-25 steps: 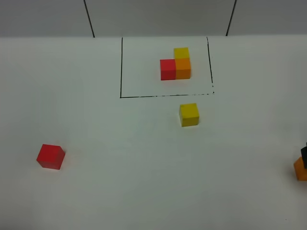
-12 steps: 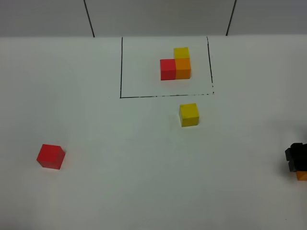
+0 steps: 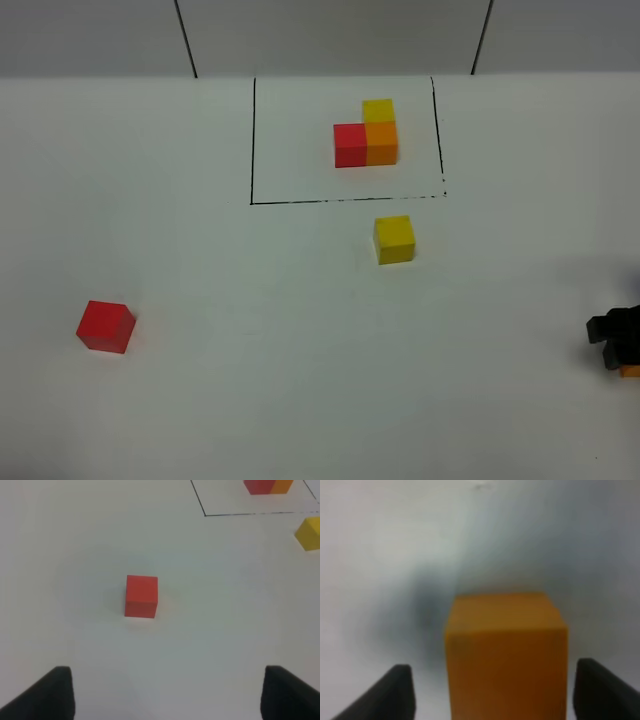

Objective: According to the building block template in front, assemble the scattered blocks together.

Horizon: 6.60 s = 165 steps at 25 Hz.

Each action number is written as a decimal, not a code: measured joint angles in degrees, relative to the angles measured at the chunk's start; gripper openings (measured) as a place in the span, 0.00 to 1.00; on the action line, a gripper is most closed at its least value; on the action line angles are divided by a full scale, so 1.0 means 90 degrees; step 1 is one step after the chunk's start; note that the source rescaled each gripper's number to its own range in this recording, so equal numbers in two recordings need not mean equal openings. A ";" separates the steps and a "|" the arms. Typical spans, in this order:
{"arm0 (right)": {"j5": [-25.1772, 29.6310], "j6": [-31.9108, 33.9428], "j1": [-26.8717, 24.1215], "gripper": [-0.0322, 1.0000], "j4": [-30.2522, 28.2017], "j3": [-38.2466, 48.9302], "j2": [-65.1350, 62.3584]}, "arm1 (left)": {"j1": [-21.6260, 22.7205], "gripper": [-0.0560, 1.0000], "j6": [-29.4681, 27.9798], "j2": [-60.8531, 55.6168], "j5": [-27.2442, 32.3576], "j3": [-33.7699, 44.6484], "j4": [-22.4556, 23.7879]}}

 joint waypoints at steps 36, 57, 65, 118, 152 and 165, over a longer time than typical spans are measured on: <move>0.1482 0.3793 0.4343 0.04 -0.1020 -0.3721 0.2164 | 0.0000 0.67 -0.0009 0.0000 0.0000 0.0000 0.0000; 0.0885 0.3436 0.4523 0.04 -0.1080 -0.3787 0.2522 | 0.0000 0.67 -0.0009 0.0000 0.0000 0.0000 0.0000; 0.0807 0.3487 0.4507 0.04 -0.1060 -0.3787 0.2526 | 0.0000 0.67 -0.0009 0.0000 0.0000 0.0000 0.0000; 0.0280 0.4167 0.4263 0.04 -0.0957 -0.3800 0.2599 | 0.0000 0.67 0.0003 0.0000 0.0000 0.0000 0.0000; 0.1828 0.3124 0.3949 0.95 -0.2073 -0.1917 -0.1792 | 0.0000 0.67 0.0003 0.0000 0.0000 0.0000 0.0000; 0.2685 0.0409 0.1390 0.96 -0.1132 -0.1498 -0.4280 | 0.0000 0.67 0.0003 0.0000 0.0000 0.0000 0.0000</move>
